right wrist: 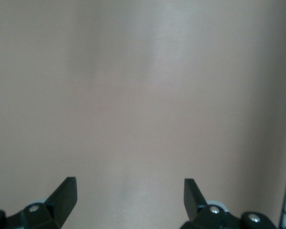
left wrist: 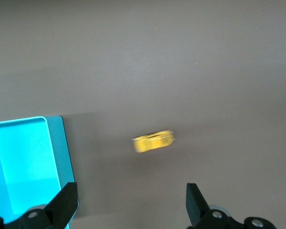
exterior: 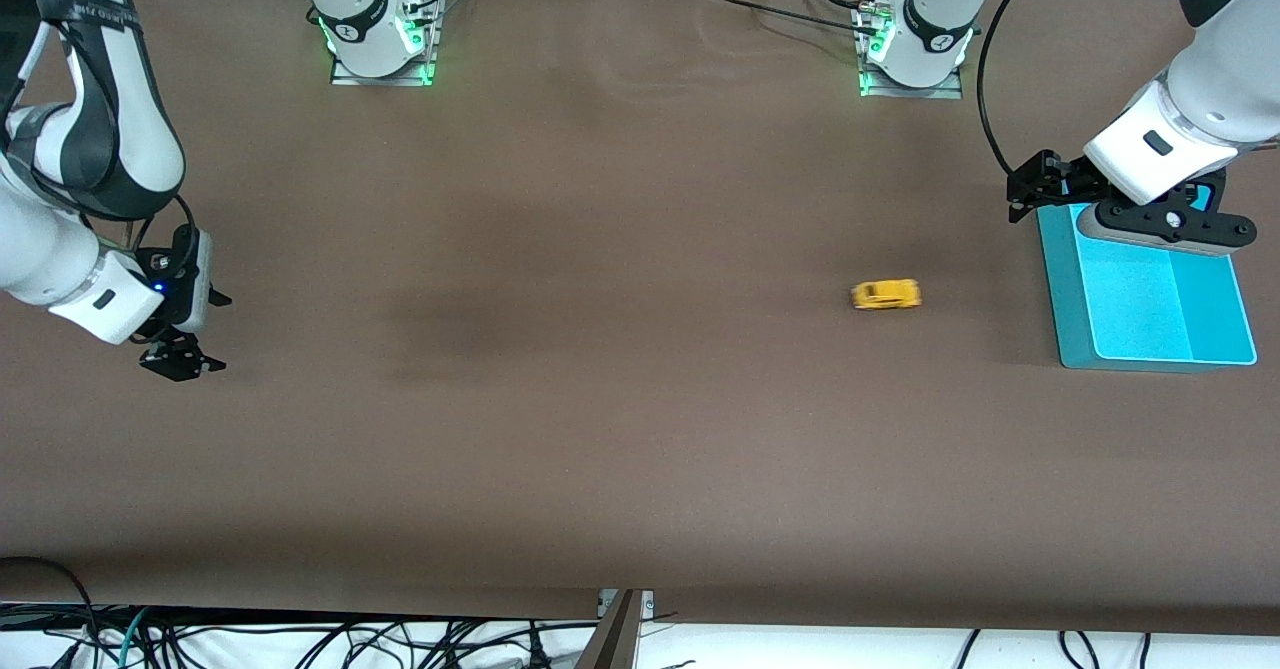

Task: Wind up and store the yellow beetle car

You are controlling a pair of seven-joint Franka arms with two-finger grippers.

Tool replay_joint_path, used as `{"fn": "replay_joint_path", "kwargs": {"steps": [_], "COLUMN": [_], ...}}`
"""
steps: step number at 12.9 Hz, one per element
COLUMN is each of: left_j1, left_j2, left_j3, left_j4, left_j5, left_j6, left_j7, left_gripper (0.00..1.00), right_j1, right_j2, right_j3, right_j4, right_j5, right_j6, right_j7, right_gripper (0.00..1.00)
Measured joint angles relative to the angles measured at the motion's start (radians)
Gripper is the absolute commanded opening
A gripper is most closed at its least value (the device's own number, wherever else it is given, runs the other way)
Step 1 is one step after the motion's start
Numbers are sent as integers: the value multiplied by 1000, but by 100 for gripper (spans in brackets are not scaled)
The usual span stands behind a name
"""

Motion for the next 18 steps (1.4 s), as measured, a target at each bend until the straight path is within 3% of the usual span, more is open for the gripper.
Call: {"fn": "replay_joint_path", "kwargs": {"steps": [4,10,18], "left_j1": [0,0,41], "left_j2": [0,0,53], "left_j3": [0,0,12], "left_j4": [0,0,0], "left_j5": [0,0,0], "left_j6": [0,0,-28], "left_j7": [0,0,1], "left_gripper": [100,100,100], "right_j1": [42,73,98], "right_j2": [-81,-222,-322], "right_j3": [1,2,2], "right_j4": [0,-1,-1], "right_j5": [0,-2,-2], "right_j6": [-31,-226,-378], "right_j7": [246,773,1403], "right_gripper": [99,99,99]}}
